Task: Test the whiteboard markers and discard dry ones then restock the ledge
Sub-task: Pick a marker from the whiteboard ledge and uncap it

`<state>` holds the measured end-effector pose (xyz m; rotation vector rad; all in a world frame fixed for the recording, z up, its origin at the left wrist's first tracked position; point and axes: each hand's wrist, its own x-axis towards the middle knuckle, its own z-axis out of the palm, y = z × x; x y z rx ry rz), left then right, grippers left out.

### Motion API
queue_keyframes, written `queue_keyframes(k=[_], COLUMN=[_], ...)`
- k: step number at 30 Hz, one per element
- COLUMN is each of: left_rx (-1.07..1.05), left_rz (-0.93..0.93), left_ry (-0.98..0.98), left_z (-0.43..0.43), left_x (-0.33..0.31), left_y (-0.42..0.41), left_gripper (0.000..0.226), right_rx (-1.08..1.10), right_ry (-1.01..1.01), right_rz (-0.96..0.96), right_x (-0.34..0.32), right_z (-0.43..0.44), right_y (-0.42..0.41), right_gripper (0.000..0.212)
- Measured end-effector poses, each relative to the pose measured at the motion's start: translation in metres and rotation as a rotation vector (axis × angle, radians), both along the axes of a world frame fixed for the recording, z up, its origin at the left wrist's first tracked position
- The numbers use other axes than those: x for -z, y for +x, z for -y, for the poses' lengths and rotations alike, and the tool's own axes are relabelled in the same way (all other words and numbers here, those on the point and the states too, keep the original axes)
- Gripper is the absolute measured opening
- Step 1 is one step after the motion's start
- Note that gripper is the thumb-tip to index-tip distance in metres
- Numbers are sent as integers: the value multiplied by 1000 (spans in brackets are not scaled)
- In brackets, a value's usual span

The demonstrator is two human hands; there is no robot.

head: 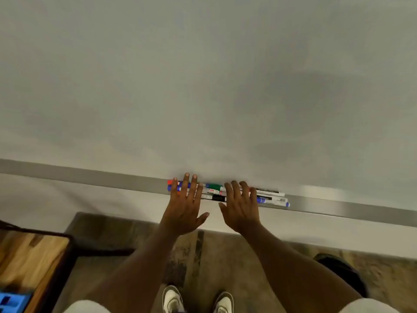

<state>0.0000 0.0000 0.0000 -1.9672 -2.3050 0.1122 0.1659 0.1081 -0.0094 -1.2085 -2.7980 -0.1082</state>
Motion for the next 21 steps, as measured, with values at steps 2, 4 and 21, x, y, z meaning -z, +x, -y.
queue_keyframes(k=[2, 4, 21], left_rx=[-17, 0, 77], left_rz=[29, 38, 41], left_ry=[-13, -25, 7], left_z=[-4, -5, -17], left_x=[6, 14, 28], left_y=[0, -1, 0], left_gripper=[88, 87, 85], right_rx=[6, 19, 37], right_ry=[-32, -32, 2], right_rz=[-17, 2, 130], right_x=[0, 4, 5], right_z=[-2, -4, -17], right_y=[-5, -7, -14], right_gripper=[53, 50, 31])
